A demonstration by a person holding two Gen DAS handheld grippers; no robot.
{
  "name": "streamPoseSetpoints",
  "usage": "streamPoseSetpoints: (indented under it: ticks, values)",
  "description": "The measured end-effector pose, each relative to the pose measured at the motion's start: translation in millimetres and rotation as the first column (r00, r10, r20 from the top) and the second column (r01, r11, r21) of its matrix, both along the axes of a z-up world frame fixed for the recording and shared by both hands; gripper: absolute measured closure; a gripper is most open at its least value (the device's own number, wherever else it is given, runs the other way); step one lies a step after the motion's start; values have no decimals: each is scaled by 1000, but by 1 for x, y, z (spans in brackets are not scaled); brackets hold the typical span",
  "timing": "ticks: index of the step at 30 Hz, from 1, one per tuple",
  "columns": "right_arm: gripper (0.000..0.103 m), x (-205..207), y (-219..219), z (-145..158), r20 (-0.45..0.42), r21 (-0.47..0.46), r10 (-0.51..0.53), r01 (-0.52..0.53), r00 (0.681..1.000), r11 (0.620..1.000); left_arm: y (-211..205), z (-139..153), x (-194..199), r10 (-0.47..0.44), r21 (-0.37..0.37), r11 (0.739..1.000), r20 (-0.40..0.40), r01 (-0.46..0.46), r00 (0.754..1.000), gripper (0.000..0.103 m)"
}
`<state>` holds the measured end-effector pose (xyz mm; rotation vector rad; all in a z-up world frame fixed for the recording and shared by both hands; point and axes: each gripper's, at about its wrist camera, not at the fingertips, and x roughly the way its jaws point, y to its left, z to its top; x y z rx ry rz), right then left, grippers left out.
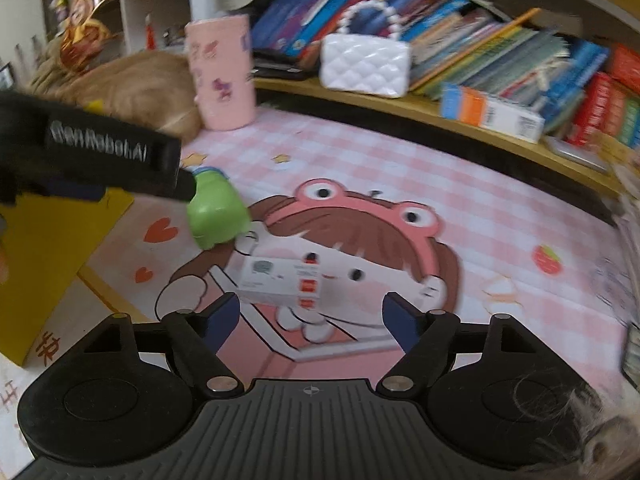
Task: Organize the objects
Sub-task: 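Grasp the green bottle toy with the left tool while the right grasps the white card box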
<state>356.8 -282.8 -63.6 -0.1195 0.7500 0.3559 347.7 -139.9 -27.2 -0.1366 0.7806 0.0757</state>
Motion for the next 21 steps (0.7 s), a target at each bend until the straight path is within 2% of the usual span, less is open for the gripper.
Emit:
streamPoseSetpoints:
  ticks: [5, 8, 9, 10, 15, 21]
  values:
    - [26, 16, 10, -14, -17, 26, 34, -33, 999, 999, 0, 2, 8, 11, 2, 1000, -2, -11, 1000, 21]
    - [30, 18, 12, -18, 8, 28, 36, -36, 999, 999, -2, 1, 11, 9, 9, 1000, -7, -9, 1000, 21]
    - [38, 19, 13, -18, 18, 24, 34, -35, 999, 999, -3, 0, 12, 10, 12, 1000, -10, -10, 1000, 21]
    - [50, 19, 13, -18, 33, 20, 32, -33, 999, 999, -4, -1, 13, 12, 14, 1000, -12, -11, 1000, 21]
    - [51, 19, 3, -14, 35, 51, 4, -5, 999, 999, -10, -7, 18, 8, 14, 1000, -22, -7, 1000, 21]
    - [51, -1, -29, 1, 13, 81, -63, 61, 998, 995, -16, -22, 35, 19, -2, 1000, -41, -19, 999, 21]
